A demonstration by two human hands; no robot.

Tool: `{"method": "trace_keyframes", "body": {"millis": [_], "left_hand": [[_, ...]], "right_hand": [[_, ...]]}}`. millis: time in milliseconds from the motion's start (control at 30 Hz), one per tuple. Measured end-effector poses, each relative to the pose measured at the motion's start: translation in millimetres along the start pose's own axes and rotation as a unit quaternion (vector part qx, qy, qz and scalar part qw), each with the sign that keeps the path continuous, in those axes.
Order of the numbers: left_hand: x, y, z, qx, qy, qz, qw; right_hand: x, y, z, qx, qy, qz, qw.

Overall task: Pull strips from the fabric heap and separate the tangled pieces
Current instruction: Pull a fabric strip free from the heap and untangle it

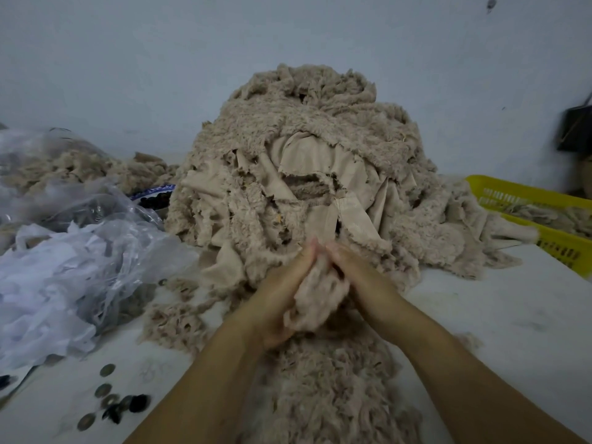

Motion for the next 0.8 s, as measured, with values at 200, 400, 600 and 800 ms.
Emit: {"method": "trace_keyframes", "body": {"millis": [200,400,600,800], "left_hand": [[25.4,-9.1,10.6,-0.016,-0.205,0.107,0.973],[18.0,-2.7,5.7,-0.035,-0.068,0.059,0.995],[31.8,-2.3,24.8,-0.15,-0.138,0.144,0.968],[69.3,1.6,26.1,-0.15,-0.118,0.266,0.945]], "right_hand": [[-4.2,5.3,-19.2,0.05,0.187,0.046,0.98],[47.0,17.9,-37.5,0.092,0.031,0.231,0.968],[8.7,11.6,-9.9,-0.022,-0.017,-0.006,1.0],[87.9,8.7,-11.2,0.046,-0.43,0.153,0.889]]}}
Point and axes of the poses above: each hand's wrist, its own y-axis away from the middle knuckle, its own x-axis out of the back of the hand, z = x × y, the point moved 9 cm from there along -y, towards the middle knuckle, and after that the axes turned 11 degrees about -x, right-handed, at the moved point
